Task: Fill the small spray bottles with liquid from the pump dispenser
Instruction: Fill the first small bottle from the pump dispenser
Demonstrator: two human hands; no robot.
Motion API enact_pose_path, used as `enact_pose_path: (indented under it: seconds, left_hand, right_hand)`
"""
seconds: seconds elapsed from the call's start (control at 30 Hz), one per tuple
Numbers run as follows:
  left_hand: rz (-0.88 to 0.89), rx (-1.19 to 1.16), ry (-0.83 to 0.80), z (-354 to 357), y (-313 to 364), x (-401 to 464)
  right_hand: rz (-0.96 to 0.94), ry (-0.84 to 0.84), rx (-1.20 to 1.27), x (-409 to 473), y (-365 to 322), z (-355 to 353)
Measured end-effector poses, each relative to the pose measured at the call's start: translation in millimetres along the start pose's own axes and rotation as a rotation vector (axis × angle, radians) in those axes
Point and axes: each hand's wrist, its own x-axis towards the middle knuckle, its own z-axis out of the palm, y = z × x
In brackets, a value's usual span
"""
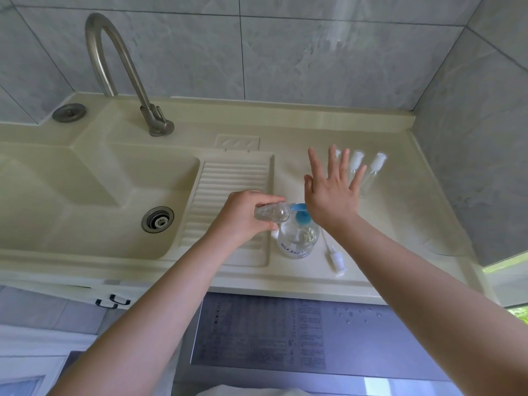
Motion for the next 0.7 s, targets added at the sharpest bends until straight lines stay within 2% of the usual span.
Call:
enact_pose_path:
  seconds: [0.1,0.3,0.47,0.7]
  left_hand:
    - [0.0,0.008,0.001,1.8,0.3,0.7]
    - [0.01,0.005,0.009,-0.9,2.4,0.4]
    - [0.002,0.019,0.01,1.6,0.2,0.6]
    - [0.007,-0.012,0.026,2.5,0.2,-2.4]
  right_hand:
    - [0.016,-0.024,-0.014,-1.1,0.2,1.6]
    - [-0.041,0.081,-0.036,0.9,-7.2,-8.1]
    - [-0.011,-0.011,0.029,-0.7,-6.2,6.5]
    - [-0.029,0.045,-0.016,2.3,-4.3,-4.4]
